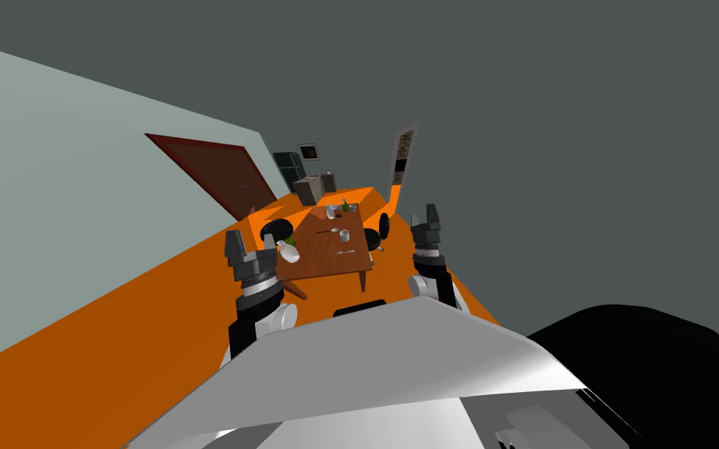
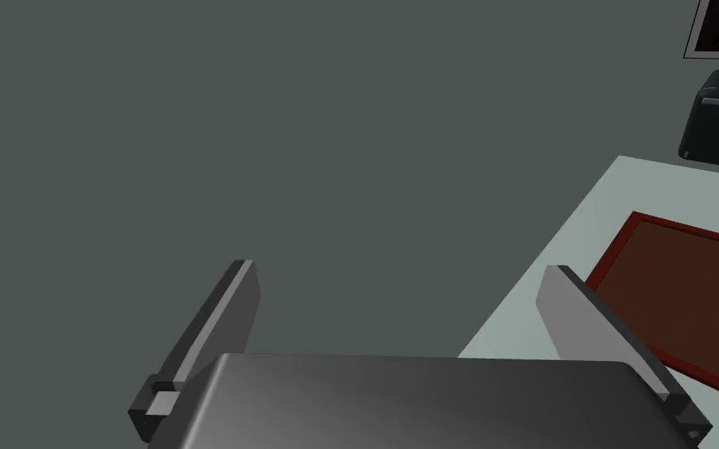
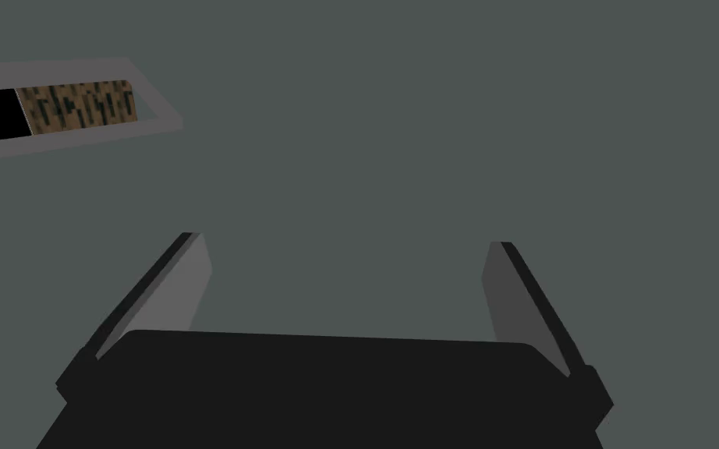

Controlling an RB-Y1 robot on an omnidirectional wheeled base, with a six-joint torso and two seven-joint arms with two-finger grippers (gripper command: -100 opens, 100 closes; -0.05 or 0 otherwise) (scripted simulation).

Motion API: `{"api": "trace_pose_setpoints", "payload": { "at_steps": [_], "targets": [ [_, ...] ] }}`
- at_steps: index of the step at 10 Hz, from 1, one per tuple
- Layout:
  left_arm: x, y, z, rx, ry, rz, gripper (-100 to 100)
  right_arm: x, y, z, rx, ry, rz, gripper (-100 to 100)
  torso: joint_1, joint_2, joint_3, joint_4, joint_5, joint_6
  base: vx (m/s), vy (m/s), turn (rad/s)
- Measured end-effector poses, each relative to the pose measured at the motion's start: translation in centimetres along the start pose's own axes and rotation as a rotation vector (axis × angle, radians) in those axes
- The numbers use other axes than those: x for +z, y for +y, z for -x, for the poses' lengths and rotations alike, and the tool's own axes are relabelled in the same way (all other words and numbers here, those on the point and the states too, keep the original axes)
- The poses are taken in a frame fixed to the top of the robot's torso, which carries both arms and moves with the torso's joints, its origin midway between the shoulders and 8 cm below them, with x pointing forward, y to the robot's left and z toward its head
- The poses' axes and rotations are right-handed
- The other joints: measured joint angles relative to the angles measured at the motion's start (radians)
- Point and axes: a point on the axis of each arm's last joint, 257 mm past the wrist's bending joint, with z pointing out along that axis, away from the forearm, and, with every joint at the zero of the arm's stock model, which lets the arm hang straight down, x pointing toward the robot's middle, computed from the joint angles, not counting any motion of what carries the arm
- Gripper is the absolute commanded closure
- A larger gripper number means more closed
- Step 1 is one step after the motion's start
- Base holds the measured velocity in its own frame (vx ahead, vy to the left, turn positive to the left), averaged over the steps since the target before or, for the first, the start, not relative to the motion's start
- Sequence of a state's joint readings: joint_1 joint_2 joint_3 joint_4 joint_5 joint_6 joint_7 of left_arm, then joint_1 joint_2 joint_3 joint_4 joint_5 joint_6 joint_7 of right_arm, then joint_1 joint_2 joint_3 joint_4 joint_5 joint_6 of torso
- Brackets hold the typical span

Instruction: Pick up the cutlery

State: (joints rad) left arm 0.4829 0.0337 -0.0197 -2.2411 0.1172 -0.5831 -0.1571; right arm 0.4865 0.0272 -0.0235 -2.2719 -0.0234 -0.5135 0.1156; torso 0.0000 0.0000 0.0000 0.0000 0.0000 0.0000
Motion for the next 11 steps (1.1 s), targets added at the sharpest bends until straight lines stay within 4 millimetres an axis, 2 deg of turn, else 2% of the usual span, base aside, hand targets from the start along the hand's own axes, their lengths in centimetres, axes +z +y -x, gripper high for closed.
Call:
{"api": "trace_pose_setpoints", "payload": {
  "at_steps": [2, 4, 11],
  "targets": [
    [0.0, 1.4, -0.3, 0.018, 0.040, 0.029, -100, 0.0, 0.0, 0.0, 0.000, 0.000, 0.000, 0, -0.004, 0.001, 0.000, 0.000, -0.001, 0.000, -0.018, -0.094, -0.059],
    [-0.2, 3.7, -0.9, 0.046, 0.090, 0.084, -100, 0.0, 0.0, 0.0, 0.000, 0.000, 0.000, 0, -0.010, 0.002, 0.001, 0.000, -0.002, 0.000, -0.025, -0.135, -0.057],
    [-0.6, 9.7, -1.5, 0.127, 0.183, 0.240, -100, 0.0, 0.0, 0.0, 0.000, 0.000, 0.000, 0, -0.007, 0.001, 0.000, 0.000, -0.002, 0.000, -0.005, -0.112, -0.059]
  ]
}}
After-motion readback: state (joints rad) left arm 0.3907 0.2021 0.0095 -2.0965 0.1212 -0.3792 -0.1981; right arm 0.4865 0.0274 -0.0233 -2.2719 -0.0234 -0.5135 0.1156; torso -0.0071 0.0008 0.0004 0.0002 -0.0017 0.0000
